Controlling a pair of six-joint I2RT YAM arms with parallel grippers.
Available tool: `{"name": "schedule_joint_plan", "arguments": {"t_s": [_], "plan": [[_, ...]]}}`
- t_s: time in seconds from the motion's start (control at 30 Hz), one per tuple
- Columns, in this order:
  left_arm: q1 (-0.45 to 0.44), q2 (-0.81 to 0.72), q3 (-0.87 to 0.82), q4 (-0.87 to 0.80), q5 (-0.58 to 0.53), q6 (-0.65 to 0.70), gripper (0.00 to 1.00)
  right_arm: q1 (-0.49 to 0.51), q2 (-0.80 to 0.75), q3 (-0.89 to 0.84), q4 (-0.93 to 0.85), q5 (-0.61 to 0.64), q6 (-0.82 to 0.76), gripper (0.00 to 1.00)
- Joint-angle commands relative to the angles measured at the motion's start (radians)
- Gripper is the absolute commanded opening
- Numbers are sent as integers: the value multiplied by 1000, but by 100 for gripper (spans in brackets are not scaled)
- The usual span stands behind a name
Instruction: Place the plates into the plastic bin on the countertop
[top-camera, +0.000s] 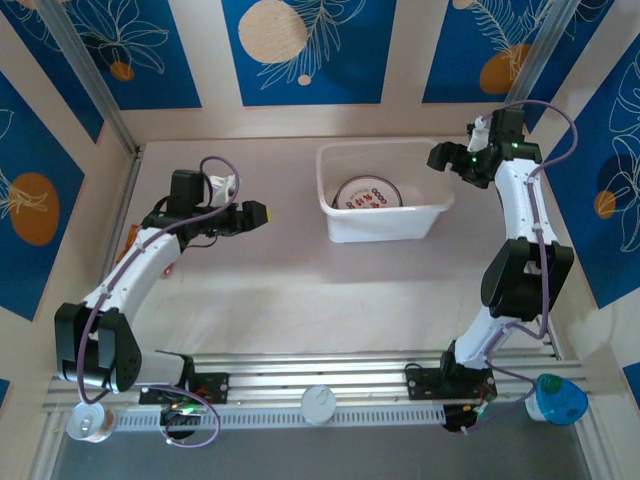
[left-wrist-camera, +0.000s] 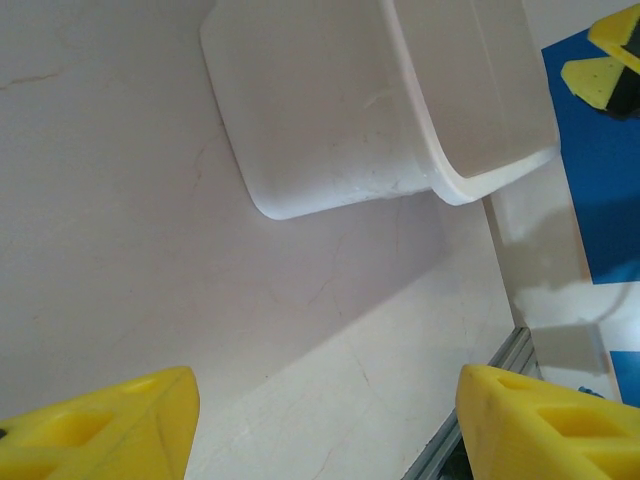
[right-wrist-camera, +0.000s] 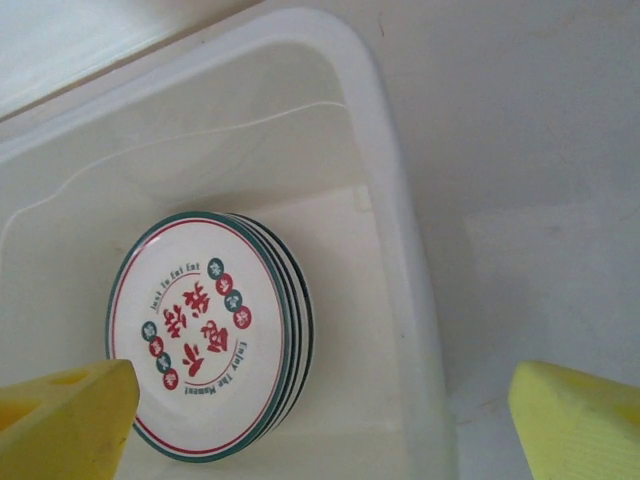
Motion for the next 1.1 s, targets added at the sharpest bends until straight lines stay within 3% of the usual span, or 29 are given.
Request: {"name": "schedule_joint_plan", "arguments": {"t_s": [0.0, 0.27, 0.7, 1.07], "plan": [[-7, -26, -16, 15, -3, -8, 67, 15, 44, 0, 18, -37, -43, 95], [-7, -45, -28, 23, -18, -15, 67, 56, 121, 30, -4, -102, -57, 92], [-9, -81, -46, 32, -42, -19, 68, 225, 163, 95, 48, -187, -128, 90], [-7, -138, -84, 11, -130, 14, 69, 309, 199, 167, 36, -146, -76, 92]]}}
